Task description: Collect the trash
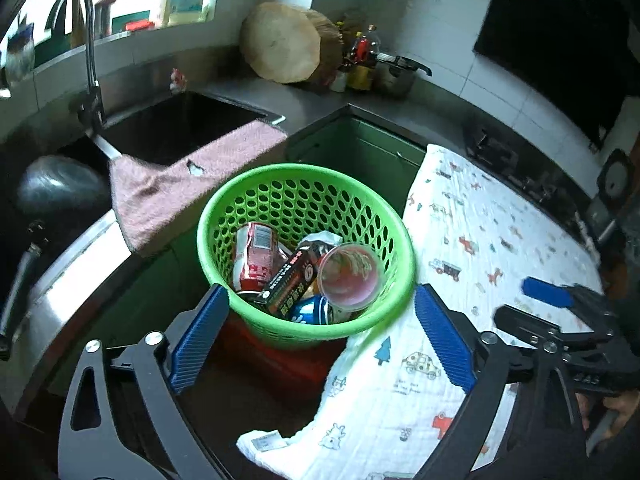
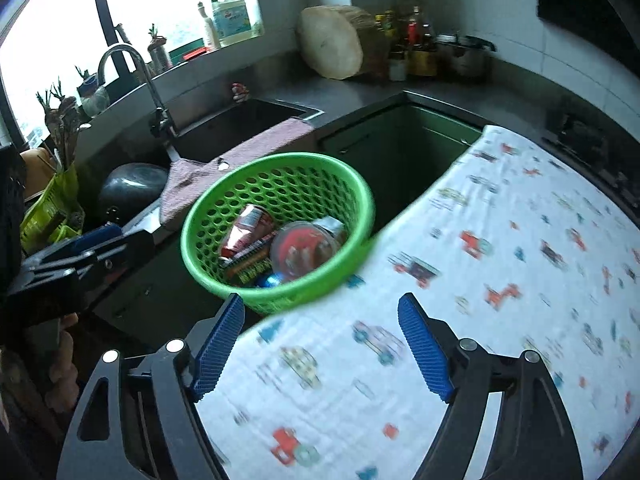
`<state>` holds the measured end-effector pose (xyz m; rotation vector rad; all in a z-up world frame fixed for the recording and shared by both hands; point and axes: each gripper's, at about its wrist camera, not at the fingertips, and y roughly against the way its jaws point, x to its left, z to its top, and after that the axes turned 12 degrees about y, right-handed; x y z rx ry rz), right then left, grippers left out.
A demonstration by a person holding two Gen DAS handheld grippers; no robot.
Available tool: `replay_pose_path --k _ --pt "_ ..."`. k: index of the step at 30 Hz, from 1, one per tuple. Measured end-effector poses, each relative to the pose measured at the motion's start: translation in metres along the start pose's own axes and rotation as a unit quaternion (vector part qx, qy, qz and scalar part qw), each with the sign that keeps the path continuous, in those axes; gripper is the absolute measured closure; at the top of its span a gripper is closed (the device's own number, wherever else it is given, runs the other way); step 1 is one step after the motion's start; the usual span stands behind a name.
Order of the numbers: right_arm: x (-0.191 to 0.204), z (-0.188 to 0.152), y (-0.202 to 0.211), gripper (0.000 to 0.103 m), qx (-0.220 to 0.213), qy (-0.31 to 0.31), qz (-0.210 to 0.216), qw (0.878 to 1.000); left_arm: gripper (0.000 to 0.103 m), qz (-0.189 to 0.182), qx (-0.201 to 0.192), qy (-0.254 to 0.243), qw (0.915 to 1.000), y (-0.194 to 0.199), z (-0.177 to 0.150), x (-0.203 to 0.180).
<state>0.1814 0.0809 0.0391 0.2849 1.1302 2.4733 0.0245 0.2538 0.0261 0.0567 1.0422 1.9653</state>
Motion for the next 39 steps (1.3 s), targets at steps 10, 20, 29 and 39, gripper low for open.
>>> replay_pose_path --k 10,20,29,39 --pt "-0.020 -0.052 0.048 0.021 -0.005 -0.016 -0.037 0.999 0.005 -0.004 -0.015 -0.033 0.9993 0.021 -0.027 -0.028" --pt "-0.027 -0.086 0.082 0.018 -0.021 -0.031 -0.050 0.998 0.005 -0.005 -0.025 -0.051 0.9984 0.033 -0.052 -0.039" --pt "-0.021 -0.106 0.094 0.014 -0.036 -0.043 -0.059 0.997 0.005 -0.010 -0.017 -0.062 0.9979 0.040 -0.076 -0.040" --pt "-0.012 -0.116 0.094 0.013 -0.034 -0.041 -0.079 0.995 0.005 0.002 -0.016 -0.077 0.9969 0.047 -0.092 -0.038"
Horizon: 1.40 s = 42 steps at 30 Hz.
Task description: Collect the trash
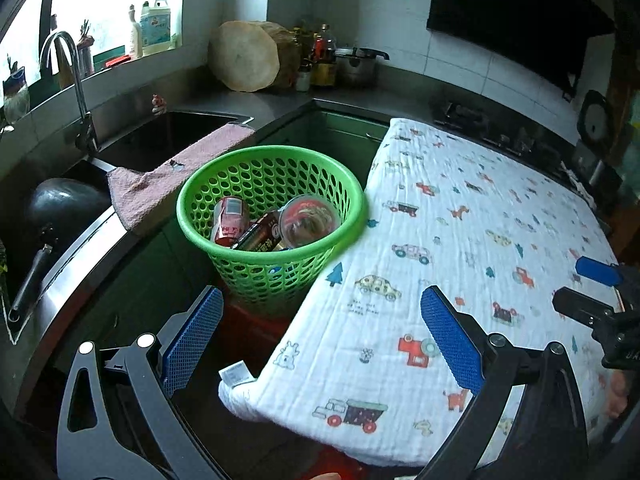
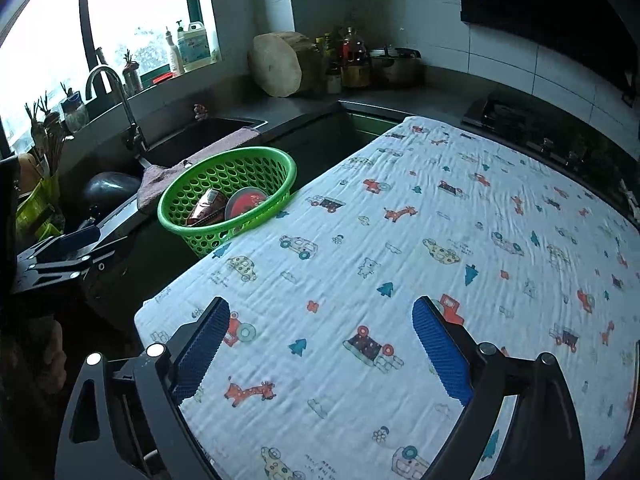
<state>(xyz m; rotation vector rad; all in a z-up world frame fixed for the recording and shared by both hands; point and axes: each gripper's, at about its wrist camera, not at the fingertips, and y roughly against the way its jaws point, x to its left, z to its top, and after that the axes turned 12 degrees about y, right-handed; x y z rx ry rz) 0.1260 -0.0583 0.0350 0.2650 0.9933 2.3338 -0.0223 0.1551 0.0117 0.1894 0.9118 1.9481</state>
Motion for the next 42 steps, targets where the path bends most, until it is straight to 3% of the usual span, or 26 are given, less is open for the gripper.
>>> replay_pose_path --k 42 --pt "-0.006 -0.014 -0.002 0.012 0.007 -0.022 0.001 1.000 0.005 0.019 -0.014 -0.033 0.9992 0.012 -0.011 -0.014"
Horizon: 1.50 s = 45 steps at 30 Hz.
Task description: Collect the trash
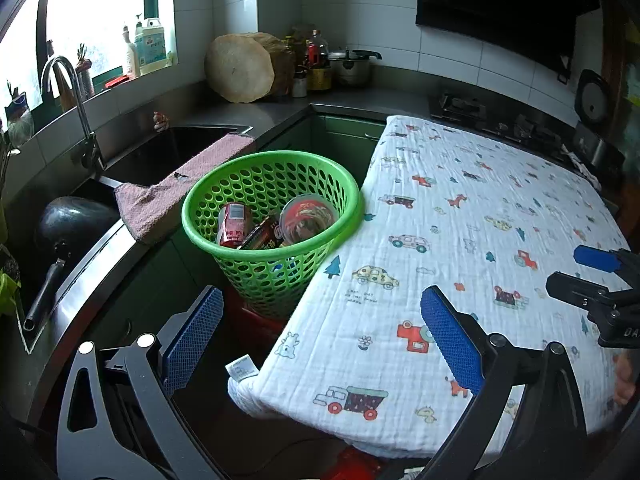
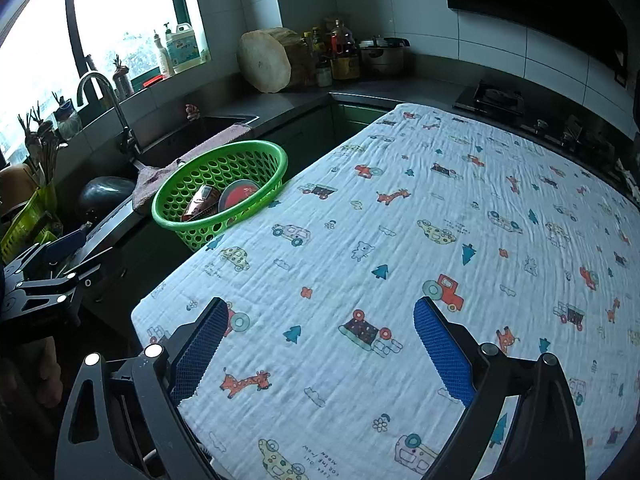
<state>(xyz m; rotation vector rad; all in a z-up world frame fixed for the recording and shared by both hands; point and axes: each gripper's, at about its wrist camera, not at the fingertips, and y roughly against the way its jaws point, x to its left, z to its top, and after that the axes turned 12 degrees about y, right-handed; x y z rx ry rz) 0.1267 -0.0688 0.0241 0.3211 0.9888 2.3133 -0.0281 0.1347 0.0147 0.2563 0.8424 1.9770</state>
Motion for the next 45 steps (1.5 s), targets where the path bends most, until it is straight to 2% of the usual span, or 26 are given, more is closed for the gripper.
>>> replay_pose_path --k 21,29,45 --pt "0.006 0.002 0.000 0.011 -0.005 0.010 0.000 1.000 0.005 0.006 -0.009 0.000 0.9999 0.005 0.000 0.002" --pt "0.012 0.005 0.005 0.010 -0.009 0.024 -0.019 1.000 0.005 0.012 -0.011 0.000 0.9999 0.005 0.000 0.004" --pt "0.015 0.008 0.007 0.010 -0.013 0.030 -0.024 0.999 0.005 0.016 -0.019 -0.003 0.9997 0.010 -0.001 0.003"
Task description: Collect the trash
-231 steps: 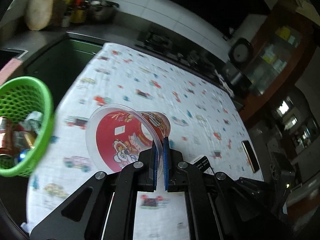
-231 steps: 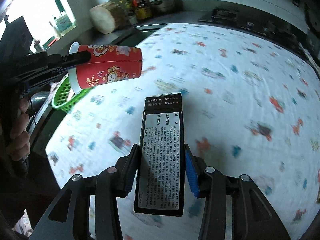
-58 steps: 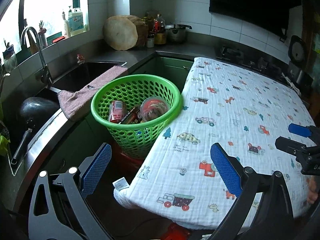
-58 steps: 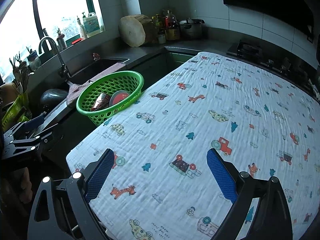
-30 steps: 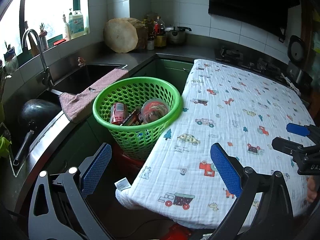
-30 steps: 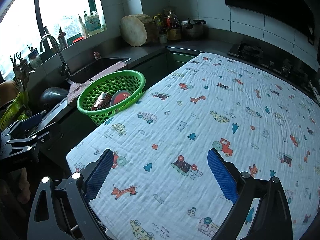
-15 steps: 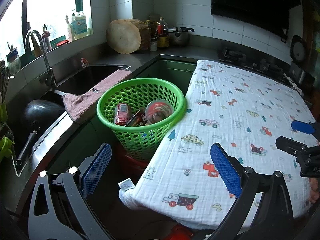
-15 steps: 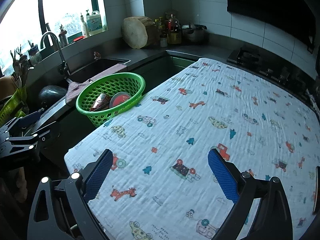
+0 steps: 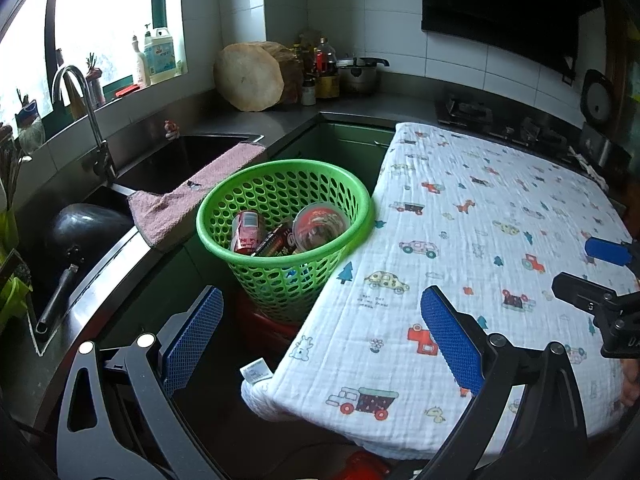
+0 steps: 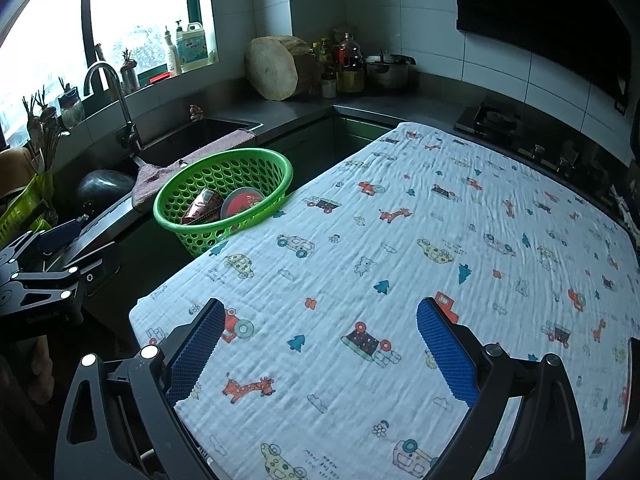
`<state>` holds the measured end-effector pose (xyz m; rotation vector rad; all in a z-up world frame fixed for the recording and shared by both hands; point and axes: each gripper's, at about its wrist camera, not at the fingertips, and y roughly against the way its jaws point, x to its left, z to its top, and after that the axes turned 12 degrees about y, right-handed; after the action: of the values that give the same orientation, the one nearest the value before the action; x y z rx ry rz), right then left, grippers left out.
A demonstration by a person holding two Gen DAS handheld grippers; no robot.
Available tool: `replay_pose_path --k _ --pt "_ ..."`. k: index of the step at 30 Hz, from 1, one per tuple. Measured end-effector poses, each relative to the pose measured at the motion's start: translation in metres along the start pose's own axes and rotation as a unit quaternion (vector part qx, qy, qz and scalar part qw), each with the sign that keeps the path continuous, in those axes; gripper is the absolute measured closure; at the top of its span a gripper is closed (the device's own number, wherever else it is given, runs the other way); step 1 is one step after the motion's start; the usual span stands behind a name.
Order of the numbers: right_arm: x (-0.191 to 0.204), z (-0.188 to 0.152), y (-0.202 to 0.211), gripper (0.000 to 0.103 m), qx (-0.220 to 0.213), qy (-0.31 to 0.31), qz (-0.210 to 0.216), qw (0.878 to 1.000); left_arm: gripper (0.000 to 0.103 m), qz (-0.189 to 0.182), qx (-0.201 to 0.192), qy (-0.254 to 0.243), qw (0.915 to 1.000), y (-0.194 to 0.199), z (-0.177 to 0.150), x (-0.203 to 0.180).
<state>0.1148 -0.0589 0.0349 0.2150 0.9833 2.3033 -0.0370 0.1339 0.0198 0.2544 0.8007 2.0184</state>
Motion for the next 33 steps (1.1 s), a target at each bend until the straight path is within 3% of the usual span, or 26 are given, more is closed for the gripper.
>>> replay_pose_path --k 33 --pt "0.0056 -0.0027 0.0001 0.009 0.000 0.002 0.002 1.000 0.005 0.009 -0.007 -0.005 0.9999 0.0000 0.0016 -0.0010"
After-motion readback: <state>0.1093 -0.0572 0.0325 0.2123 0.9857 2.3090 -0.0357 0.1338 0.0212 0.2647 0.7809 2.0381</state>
